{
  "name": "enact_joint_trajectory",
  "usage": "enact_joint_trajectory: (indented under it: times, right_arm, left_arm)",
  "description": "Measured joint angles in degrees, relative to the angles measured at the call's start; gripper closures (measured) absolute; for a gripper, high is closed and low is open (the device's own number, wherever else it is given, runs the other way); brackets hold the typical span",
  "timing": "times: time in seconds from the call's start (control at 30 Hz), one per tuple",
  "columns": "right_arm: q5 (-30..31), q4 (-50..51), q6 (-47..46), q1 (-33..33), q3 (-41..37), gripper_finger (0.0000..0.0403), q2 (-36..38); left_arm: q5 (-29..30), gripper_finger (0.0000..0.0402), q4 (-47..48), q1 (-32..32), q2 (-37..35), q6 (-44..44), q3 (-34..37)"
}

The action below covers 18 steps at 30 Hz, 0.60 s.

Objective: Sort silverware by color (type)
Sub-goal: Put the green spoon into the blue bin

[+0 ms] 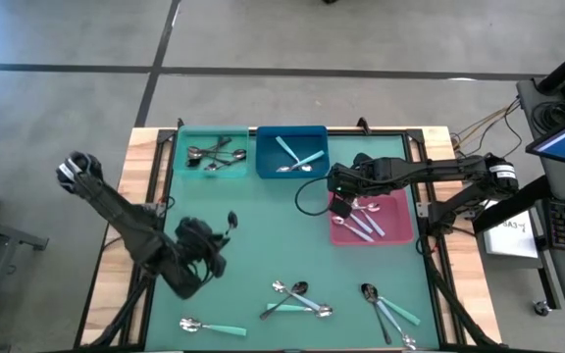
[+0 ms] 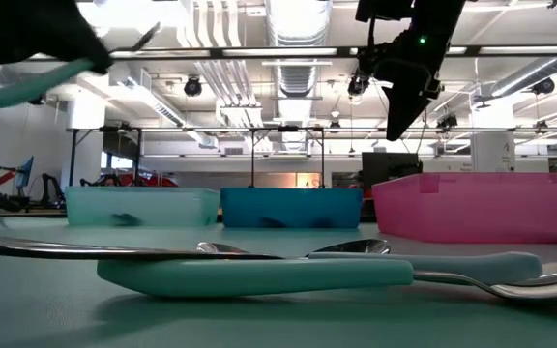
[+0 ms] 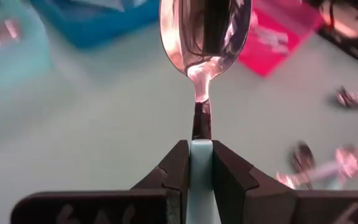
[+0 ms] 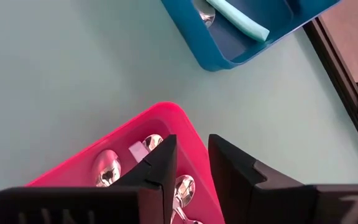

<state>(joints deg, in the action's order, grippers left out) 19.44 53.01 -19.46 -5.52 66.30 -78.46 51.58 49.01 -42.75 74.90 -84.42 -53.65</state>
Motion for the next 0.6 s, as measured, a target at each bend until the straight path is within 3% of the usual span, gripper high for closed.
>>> enact_joint_trajectory:
  times: [0.2, 0.37, 0.6]
  right_arm:
    - [0.0, -0.22, 0.0, 0.0, 0.0, 0.0328, 0.0]
    - [0.02, -2.72, 0.17, 0.0, 0.0, 0.0324, 0.0]
    - [0.03, -11.11, -0.32, 0.0, 0.02, 0.0323, 0.0]
  left_arm:
    - [1.45, 0.0372, -1.38, 10.18, -3.66, 13.94, -0.02]
    - [1.46, 0.0372, -9.03, 17.7, -4.48, 27.38, -0.02]
    - [1.5, 0.0372, -17.87, 23.1, -4.6, 39.08, -0.07]
